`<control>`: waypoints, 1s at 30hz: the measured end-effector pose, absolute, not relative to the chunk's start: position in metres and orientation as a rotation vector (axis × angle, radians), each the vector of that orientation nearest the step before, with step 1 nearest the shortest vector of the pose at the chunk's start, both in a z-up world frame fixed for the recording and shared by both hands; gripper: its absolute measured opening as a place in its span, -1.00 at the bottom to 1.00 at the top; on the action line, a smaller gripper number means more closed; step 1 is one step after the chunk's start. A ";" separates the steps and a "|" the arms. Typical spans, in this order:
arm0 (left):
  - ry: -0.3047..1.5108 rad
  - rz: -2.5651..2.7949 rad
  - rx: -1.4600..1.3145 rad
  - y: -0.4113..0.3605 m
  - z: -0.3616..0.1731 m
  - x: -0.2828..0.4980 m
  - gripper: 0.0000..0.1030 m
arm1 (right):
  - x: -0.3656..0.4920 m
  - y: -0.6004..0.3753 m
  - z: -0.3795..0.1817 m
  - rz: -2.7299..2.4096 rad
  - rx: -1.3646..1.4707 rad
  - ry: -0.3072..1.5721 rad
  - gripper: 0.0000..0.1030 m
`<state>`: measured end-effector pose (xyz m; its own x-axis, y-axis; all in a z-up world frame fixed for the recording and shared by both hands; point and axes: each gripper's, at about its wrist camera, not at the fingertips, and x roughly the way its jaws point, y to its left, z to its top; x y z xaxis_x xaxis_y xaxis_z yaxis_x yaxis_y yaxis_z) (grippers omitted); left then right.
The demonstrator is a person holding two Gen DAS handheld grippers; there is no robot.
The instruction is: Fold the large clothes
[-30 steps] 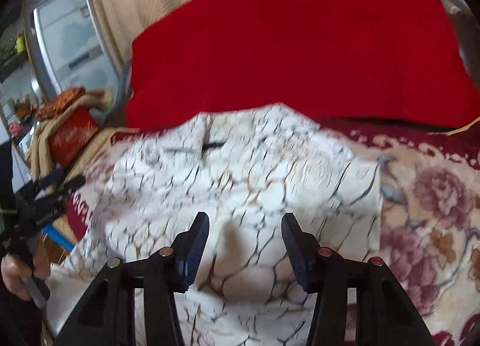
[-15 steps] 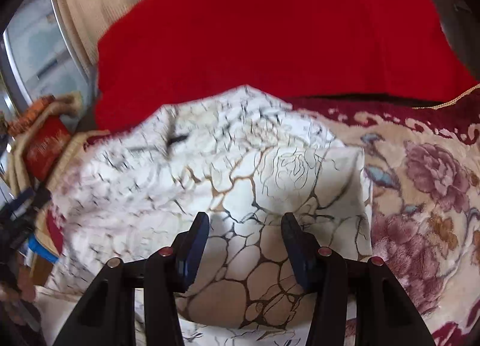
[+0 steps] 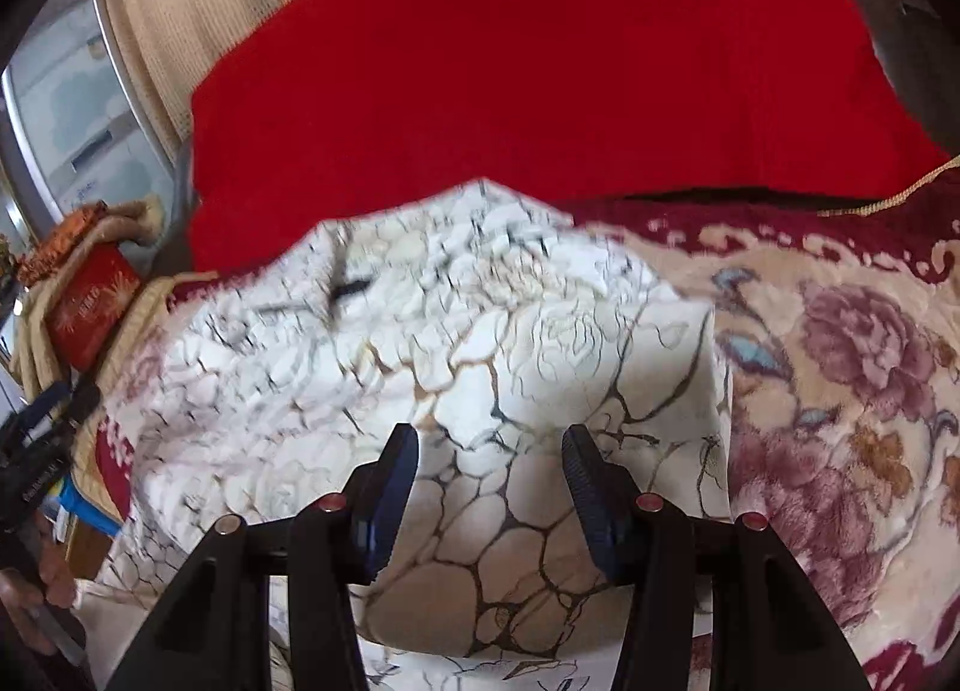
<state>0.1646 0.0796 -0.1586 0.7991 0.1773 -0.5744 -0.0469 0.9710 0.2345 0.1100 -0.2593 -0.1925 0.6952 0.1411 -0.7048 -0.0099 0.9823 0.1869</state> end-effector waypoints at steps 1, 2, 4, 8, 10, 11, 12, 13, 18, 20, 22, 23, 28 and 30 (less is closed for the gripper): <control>0.634 0.121 0.213 0.080 -0.158 0.164 0.48 | 0.113 -0.259 -0.197 0.083 0.171 0.827 0.05; 0.634 0.122 0.214 0.080 -0.159 0.164 0.48 | 0.114 -0.259 -0.201 0.083 0.169 0.847 0.05; 0.634 0.122 0.213 0.080 -0.159 0.165 0.48 | 0.113 -0.257 -0.200 0.080 0.158 0.842 0.05; 0.636 0.124 0.212 0.081 -0.158 0.165 0.48 | 0.105 -0.261 -0.190 0.102 0.194 0.786 0.05; 0.635 0.126 0.214 0.082 -0.158 0.165 0.48 | 0.101 -0.262 -0.184 0.108 0.201 0.751 0.05; 0.636 0.127 0.213 0.082 -0.158 0.166 0.48 | 0.099 -0.263 -0.181 0.110 0.205 0.734 0.05; 0.640 0.126 0.212 0.083 -0.159 0.167 0.48 | 0.098 -0.263 -0.179 0.110 0.206 0.726 0.05; 0.645 0.126 0.212 0.084 -0.161 0.169 0.48 | 0.099 -0.264 -0.179 0.107 0.205 0.728 0.05; 0.812 0.107 0.206 0.094 -0.193 0.199 0.50 | 0.115 -0.263 -0.203 0.094 0.197 0.875 0.06; 0.956 0.104 0.208 0.100 -0.221 0.216 0.51 | 0.112 -0.260 -0.200 0.099 0.171 0.858 0.05; 1.026 0.056 0.173 0.106 -0.238 0.224 0.51 | 0.105 -0.262 -0.192 0.124 0.188 0.827 0.05; 1.040 0.047 0.152 0.111 -0.241 0.226 0.54 | 0.100 -0.264 -0.189 0.133 0.203 0.811 0.06; 1.004 0.045 0.101 0.129 -0.214 0.215 0.54 | 0.079 -0.284 -0.173 0.150 0.273 0.744 0.24; 0.961 0.042 0.124 0.137 -0.203 0.204 0.55 | 0.066 -0.292 -0.169 0.143 0.303 0.714 0.38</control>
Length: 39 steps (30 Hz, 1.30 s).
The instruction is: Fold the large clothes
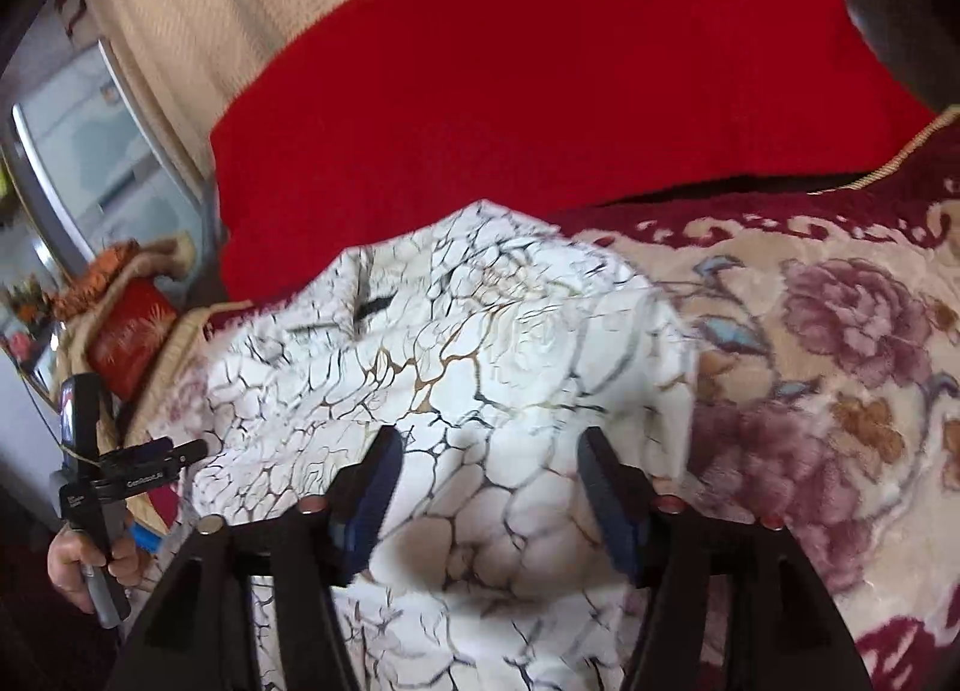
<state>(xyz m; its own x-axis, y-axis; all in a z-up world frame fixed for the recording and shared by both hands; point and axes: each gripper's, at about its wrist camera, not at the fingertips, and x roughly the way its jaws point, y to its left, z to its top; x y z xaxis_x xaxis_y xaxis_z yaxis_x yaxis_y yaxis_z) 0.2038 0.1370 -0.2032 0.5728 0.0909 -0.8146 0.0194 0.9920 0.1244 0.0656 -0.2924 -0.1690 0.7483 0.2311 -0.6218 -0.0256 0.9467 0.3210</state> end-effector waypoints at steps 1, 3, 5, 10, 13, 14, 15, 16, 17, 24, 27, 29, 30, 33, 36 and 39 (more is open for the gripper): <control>0.955 0.037 0.127 0.143 -0.199 0.197 0.55 | 0.057 -0.298 -0.168 0.140 0.326 0.703 0.41; 0.963 0.004 0.126 0.153 -0.192 0.187 0.55 | 0.047 -0.305 -0.167 0.141 0.356 0.699 0.41; 0.976 -0.035 0.117 0.165 -0.191 0.174 0.55 | 0.033 -0.310 -0.169 0.131 0.367 0.703 0.41; 1.003 -0.098 0.108 0.196 -0.189 0.135 0.56 | -0.003 -0.316 -0.179 0.141 0.371 0.725 0.41; 0.992 -0.088 0.098 0.210 -0.187 0.117 0.56 | -0.016 -0.303 -0.186 0.251 0.386 0.760 0.41; 0.985 -0.077 0.100 0.214 -0.186 0.113 0.56 | -0.020 -0.293 -0.189 0.296 0.387 0.780 0.41; 0.973 -0.055 0.097 0.219 -0.184 0.107 0.56 | -0.022 -0.285 -0.191 0.328 0.386 0.788 0.41; 0.968 -0.048 0.088 0.223 -0.182 0.104 0.56 | -0.024 -0.276 -0.193 0.367 0.395 0.794 0.41; 0.962 -0.046 0.066 0.229 -0.179 0.099 0.56 | -0.025 -0.264 -0.199 0.429 0.428 0.817 0.41; 0.914 -0.051 0.027 0.248 -0.159 0.067 0.56 | 0.009 -0.203 -0.253 0.572 0.520 1.027 0.42; 0.907 -0.027 0.007 0.261 -0.155 0.060 0.56 | 0.017 -0.183 -0.266 0.569 0.537 1.043 0.43; 0.905 -0.011 -0.012 0.272 -0.154 0.057 0.56 | 0.012 -0.169 -0.261 0.721 0.595 1.059 0.43; 0.905 -0.003 -0.020 0.277 -0.153 0.056 0.56 | 0.006 -0.160 -0.256 0.795 0.598 1.058 0.43; 0.900 0.010 -0.052 0.290 -0.151 0.049 0.56 | -0.020 -0.141 -0.230 0.967 0.525 1.029 0.43; 0.895 -0.004 -0.053 0.294 -0.151 0.041 0.56 | -0.054 -0.134 -0.214 1.154 0.512 1.025 0.43; 0.906 -0.021 -0.046 0.293 -0.156 0.037 0.56 | -0.087 -0.134 -0.204 1.221 0.444 1.009 0.43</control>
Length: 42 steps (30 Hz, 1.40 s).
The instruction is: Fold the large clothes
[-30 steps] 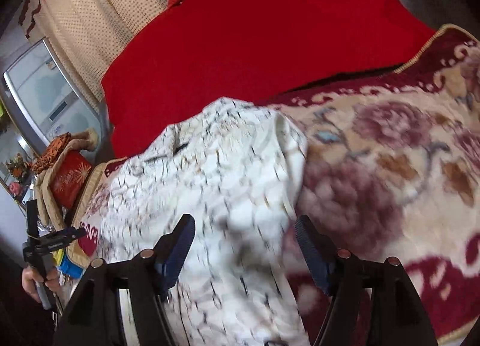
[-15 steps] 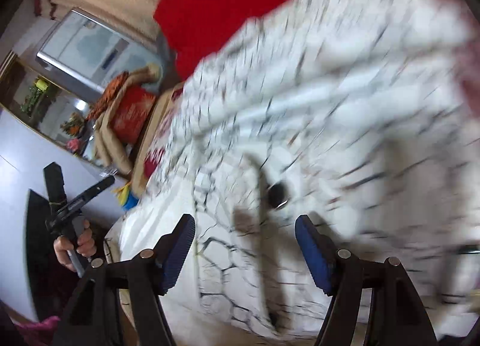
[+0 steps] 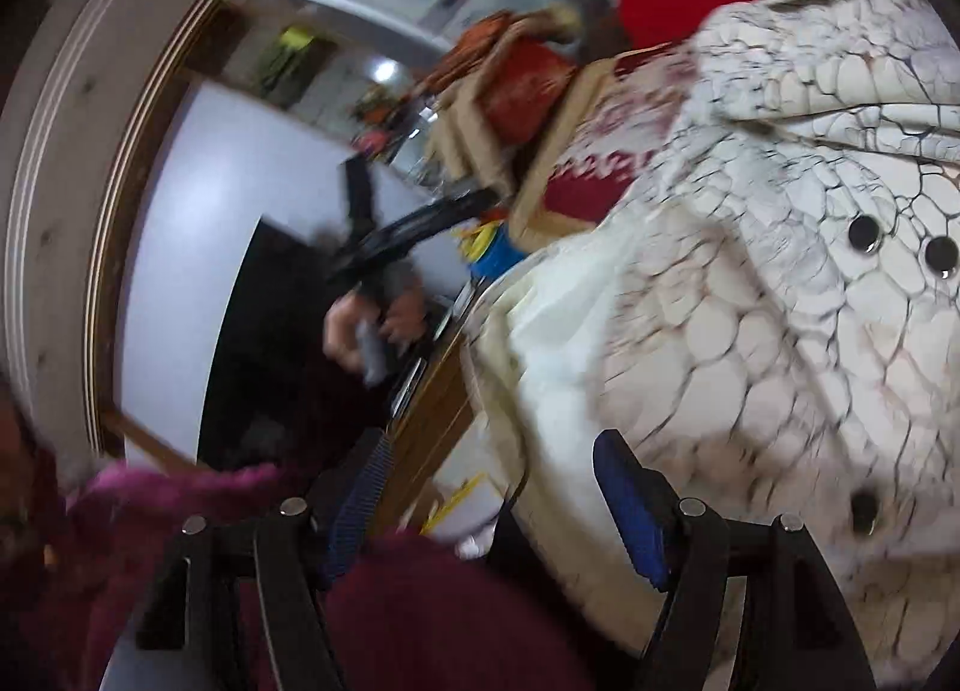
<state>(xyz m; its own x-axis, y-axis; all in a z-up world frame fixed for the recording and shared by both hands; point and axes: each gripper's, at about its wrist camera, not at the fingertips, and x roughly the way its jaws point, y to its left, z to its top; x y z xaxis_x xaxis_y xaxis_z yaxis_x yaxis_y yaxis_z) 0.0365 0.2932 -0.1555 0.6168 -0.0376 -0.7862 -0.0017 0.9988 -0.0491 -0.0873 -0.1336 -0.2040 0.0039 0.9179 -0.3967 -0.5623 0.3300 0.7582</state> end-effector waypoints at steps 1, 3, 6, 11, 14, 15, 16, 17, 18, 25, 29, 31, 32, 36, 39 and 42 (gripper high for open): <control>0.909 -0.026 -0.048 0.293 -0.156 0.036 0.56 | -0.095 -0.141 -0.202 1.167 0.408 0.997 0.43; 0.914 -0.052 -0.052 0.288 -0.160 0.035 0.56 | -0.098 -0.159 -0.206 1.049 0.392 0.991 0.43; 0.944 -0.110 -0.042 0.272 -0.169 0.035 0.56 | -0.077 -0.197 -0.217 0.823 0.452 1.005 0.43; 0.972 -0.203 0.022 0.242 -0.187 0.030 -0.15 | -0.054 -0.254 -0.232 0.469 0.558 1.001 0.44; 0.965 -0.301 0.048 0.224 -0.190 0.019 -0.86 | -0.057 -0.291 -0.241 0.299 0.526 1.001 0.44; 0.949 -0.336 0.063 0.217 -0.188 0.013 -0.86 | -0.061 -0.297 -0.244 0.261 0.519 1.004 0.44; 0.935 -0.370 0.083 0.211 -0.186 0.007 -0.86 | -0.063 -0.304 -0.247 0.221 0.511 1.006 0.44; 0.921 -0.411 0.111 0.204 -0.184 -0.002 -0.86 | -0.066 -0.314 -0.251 0.181 0.503 1.005 0.44; 0.910 -0.456 0.142 0.196 -0.182 -0.011 -0.86 | -0.067 -0.321 -0.257 0.153 0.502 1.004 0.48; 0.834 -0.673 0.260 0.184 -0.155 -0.064 -0.85 | -0.053 -0.333 -0.300 0.152 0.492 1.097 0.63; 0.774 -0.508 0.254 0.208 -0.140 -0.057 0.71 | -0.035 -0.321 -0.328 0.183 0.463 1.161 0.63; 0.748 -0.401 0.237 0.221 -0.141 -0.045 0.97 | -0.028 -0.310 -0.339 0.203 0.476 1.193 0.63; 0.756 -0.393 0.223 0.226 -0.143 -0.039 0.97 | -0.026 -0.306 -0.341 0.225 0.481 1.200 0.63; 0.824 -0.398 0.112 0.237 -0.168 -0.014 0.96 | -0.029 -0.290 -0.325 0.316 0.455 1.120 0.45; 0.853 -0.429 0.059 0.236 -0.184 -0.007 -0.08 | -0.029 -0.276 -0.317 0.334 0.399 1.105 -0.22; 0.908 -0.469 0.061 0.223 -0.200 -0.003 -0.80 | -0.024 -0.270 -0.325 0.296 0.392 1.136 -0.22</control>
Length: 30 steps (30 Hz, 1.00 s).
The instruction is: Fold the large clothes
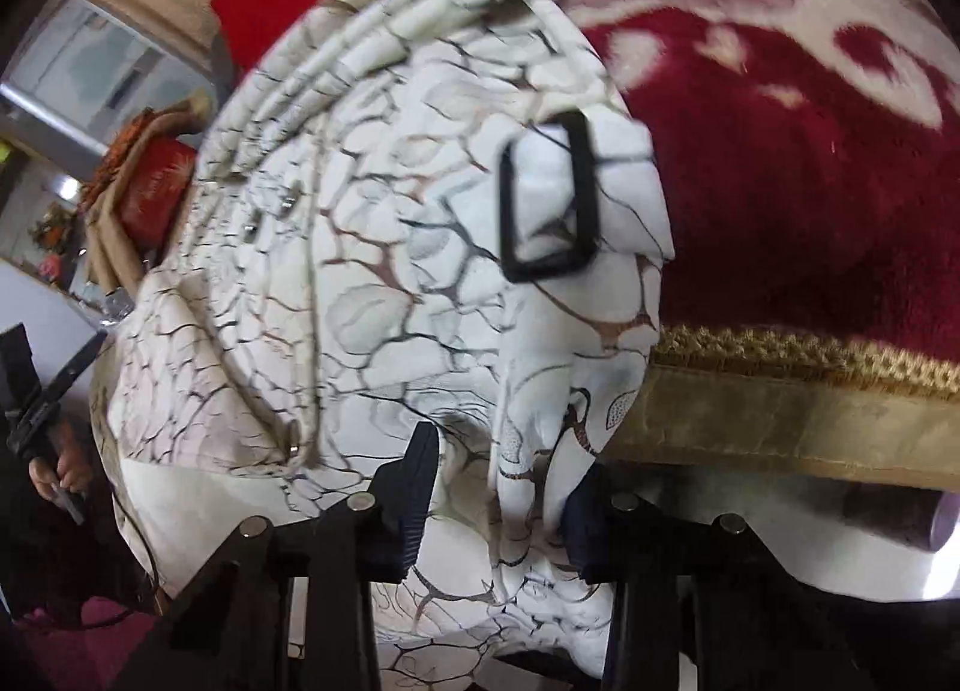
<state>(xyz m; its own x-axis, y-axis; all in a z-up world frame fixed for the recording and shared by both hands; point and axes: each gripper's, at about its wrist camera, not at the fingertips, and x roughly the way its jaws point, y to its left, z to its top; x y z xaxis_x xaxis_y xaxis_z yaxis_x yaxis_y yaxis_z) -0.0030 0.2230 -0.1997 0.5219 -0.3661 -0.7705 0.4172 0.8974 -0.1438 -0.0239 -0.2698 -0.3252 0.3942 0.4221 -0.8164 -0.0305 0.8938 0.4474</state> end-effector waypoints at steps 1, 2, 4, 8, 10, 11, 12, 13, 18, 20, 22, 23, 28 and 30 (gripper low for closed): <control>0.910 -0.460 0.100 0.218 -0.203 -0.005 -0.80 | -0.023 -0.271 -0.331 0.291 0.411 1.153 -0.20; 0.909 -0.455 0.124 0.215 -0.205 -0.007 -0.83 | -0.022 -0.274 -0.337 0.278 0.433 1.164 -0.19; 0.898 -0.459 0.128 0.215 -0.204 -0.009 -0.90 | -0.016 -0.282 -0.347 0.247 0.472 1.177 0.36; 0.868 -0.470 0.140 0.219 -0.194 -0.022 -0.95 | -0.010 -0.279 -0.357 0.245 0.489 1.175 0.40; 0.854 -0.491 0.153 0.219 -0.188 -0.035 -0.95 | -0.016 -0.269 -0.358 0.257 0.451 1.172 0.28; 0.851 -0.503 0.149 0.219 -0.185 -0.038 -0.96 | -0.018 -0.264 -0.359 0.267 0.425 1.168 0.12; 0.845 -0.529 0.138 0.219 -0.181 -0.048 -0.96 | -0.019 -0.260 -0.360 0.269 0.396 1.167 -0.34; 0.843 -0.545 0.135 0.218 -0.178 -0.055 -0.96 | -0.020 -0.257 -0.360 0.272 0.379 1.170 -0.48; 0.762 -0.494 0.221 0.218 -0.159 -0.097 -0.95 | -0.033 -0.238 -0.342 0.333 0.363 1.131 -0.71; 0.732 -0.386 0.231 0.224 -0.152 -0.092 -0.39 | -0.038 -0.227 -0.326 0.387 0.359 1.090 -0.72; 0.720 -0.308 0.204 0.229 -0.150 -0.077 0.80 | -0.042 -0.217 -0.307 0.441 0.352 1.031 -0.72; 0.711 -0.286 0.176 0.230 -0.149 -0.070 0.93 | -0.041 -0.211 -0.299 0.454 0.354 1.014 -0.72; 0.778 -0.324 0.155 0.209 -0.165 -0.029 0.93 | -0.031 -0.187 -0.301 0.459 0.319 1.011 -0.72; 0.874 -0.336 0.171 0.198 -0.185 -0.013 0.92 | -0.029 -0.183 -0.307 0.453 0.335 1.023 -0.72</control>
<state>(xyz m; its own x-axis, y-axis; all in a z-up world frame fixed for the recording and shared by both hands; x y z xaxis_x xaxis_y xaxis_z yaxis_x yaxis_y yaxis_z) -0.0127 0.1976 -0.1854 0.5940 -0.2180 -0.7744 0.3566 0.9342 0.0105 -0.0291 -0.1826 -0.3068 0.4426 0.5094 -0.7380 -0.2040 0.8586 0.4703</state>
